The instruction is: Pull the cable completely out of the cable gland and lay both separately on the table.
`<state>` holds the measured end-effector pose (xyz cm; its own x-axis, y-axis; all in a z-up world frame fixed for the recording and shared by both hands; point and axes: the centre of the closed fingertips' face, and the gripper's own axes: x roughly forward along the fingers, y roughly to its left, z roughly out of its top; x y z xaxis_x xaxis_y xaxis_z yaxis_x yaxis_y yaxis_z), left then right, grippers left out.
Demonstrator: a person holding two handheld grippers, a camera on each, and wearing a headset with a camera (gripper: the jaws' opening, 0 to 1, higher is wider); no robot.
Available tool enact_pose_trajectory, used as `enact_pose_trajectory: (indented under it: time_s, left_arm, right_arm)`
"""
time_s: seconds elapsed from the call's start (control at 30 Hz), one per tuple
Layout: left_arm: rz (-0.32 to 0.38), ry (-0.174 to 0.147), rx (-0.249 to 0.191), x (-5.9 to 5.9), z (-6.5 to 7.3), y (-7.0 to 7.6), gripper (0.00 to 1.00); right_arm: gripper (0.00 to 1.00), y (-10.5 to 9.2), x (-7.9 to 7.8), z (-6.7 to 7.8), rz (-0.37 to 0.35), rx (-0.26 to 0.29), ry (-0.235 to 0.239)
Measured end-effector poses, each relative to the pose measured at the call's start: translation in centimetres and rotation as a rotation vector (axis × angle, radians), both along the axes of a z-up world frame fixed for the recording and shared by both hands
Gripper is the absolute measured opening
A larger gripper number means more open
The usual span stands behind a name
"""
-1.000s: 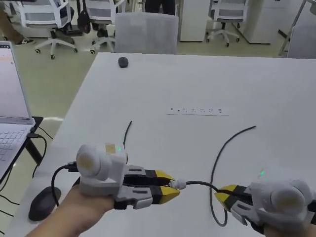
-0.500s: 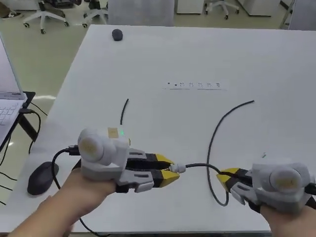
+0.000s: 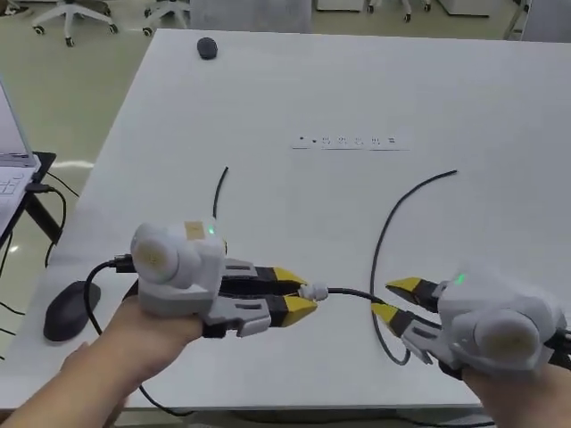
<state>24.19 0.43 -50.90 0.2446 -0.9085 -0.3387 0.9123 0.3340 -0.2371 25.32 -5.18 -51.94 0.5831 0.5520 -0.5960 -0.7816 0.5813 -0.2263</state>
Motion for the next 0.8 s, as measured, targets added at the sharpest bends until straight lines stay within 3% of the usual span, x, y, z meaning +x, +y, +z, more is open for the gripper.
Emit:
enact_pose_trajectory:
  time_s: [0.1,0.17,0.23,0.43,0.8]
  left_arm:
    - [-0.006,-0.004,0.004,-0.1,-0.1,-0.2,0.15]
    - [-0.009,-0.003,0.004,-0.2,-0.2,-0.2,0.15]
    - [-0.010,0.000,0.004,-0.2,-0.2,-0.2,0.15]
    - [-0.021,-0.013,0.028,-0.1,-0.4,-0.2,0.15]
    - [-0.033,-0.033,0.073,0.1,-1.0,-0.5,0.15]
  right_arm:
    - [0.13,2.0,-0.4,0.4,0.066,-0.029,0.004]
    - [0.15,2.6,-0.7,0.1,0.086,-0.036,0.041]
    - [0.14,3.0,-0.6,0.1,0.100,-0.060,0.041]
    - [0.07,3.6,-0.6,0.1,0.156,-0.133,0.001]
    - [0.01,4.3,-0.9,-0.5,0.211,-0.194,-0.031]
